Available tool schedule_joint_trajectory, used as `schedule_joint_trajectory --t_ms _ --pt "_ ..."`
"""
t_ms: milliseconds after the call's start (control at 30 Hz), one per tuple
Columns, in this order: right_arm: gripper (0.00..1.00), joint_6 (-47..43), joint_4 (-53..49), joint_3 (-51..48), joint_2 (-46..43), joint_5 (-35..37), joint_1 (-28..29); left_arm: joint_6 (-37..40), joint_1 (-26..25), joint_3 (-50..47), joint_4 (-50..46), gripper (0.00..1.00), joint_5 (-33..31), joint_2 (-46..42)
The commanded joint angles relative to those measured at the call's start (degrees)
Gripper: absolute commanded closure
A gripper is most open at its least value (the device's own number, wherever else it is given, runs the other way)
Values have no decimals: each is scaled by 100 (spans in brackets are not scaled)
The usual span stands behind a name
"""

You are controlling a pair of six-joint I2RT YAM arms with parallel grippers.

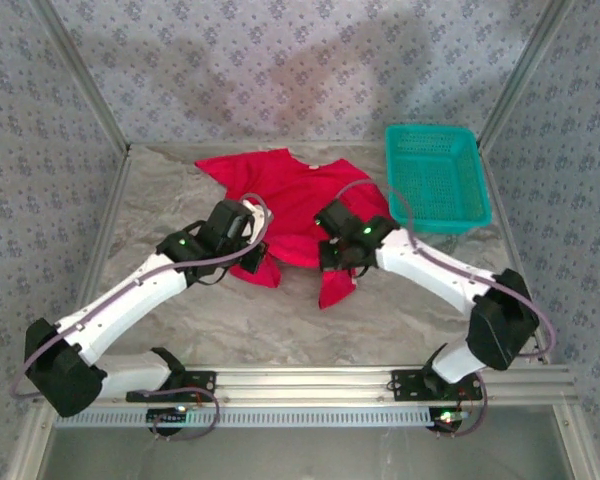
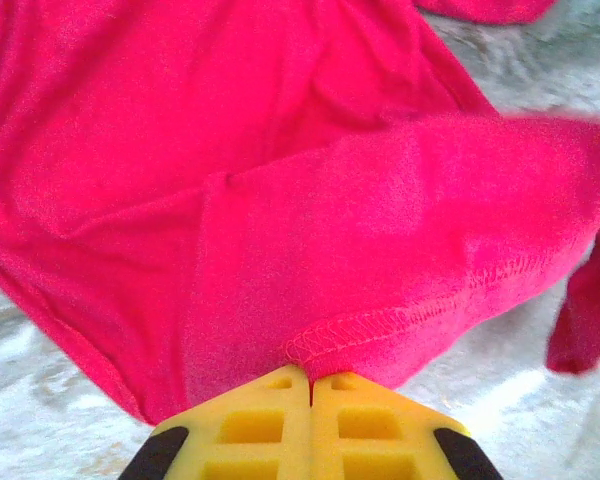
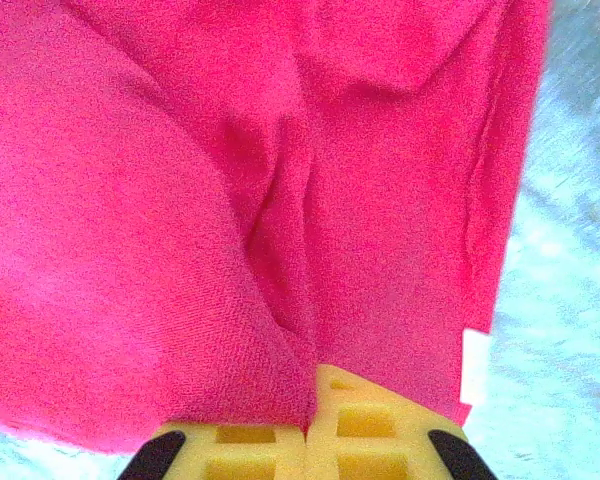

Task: Fold the inside-out t-shirt

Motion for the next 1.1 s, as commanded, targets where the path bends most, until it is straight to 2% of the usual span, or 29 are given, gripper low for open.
schedule_joint_trajectory --t_ms 0,133,233,300,333,367,433,600,700,800,933,1067 --pt "100 -574 -593 257 -110 -382 -534 -19 -70 154 379 100 959 399" --pt "100 -791 -350 558 446 -778 -1323 -102 -149 341 928 100 1686 1281" --pt "97 -1005 -760 1288 1285 -894 -1526 27 -136 711 860 100 1833 1916" --pt "81 -999 -997 1672 1720 -684 -1531 133 -88 931 810 100 1923 2221" --pt "78 -964 -1065 1813 1852 -544 -1556 137 -49 1020 807 100 1987 2362" --pt "73 -930 -1101 1875 1882 -455 -1556 136 -9 1093 799 100 2080 2473" --pt "56 -822 -1051 1853 1789 -376 -1553 111 78 1253 758 100 2212 2686" --pt "50 -616 -565 1199 1221 -400 -1360 134 153 1346 696 99 2466 2864" --pt "51 -562 -450 920 1139 -520 -1348 151 174 1272 677 92 2472 2872" --pt "51 -533 -470 861 1164 -619 -1368 104 174 1183 643 91 2439 2877" --pt "51 -542 -406 950 1241 -601 -1340 62 177 1099 616 85 2501 2841" --pt "51 -557 -409 985 1320 -627 -1321 -12 175 1015 722 85 2522 2841"
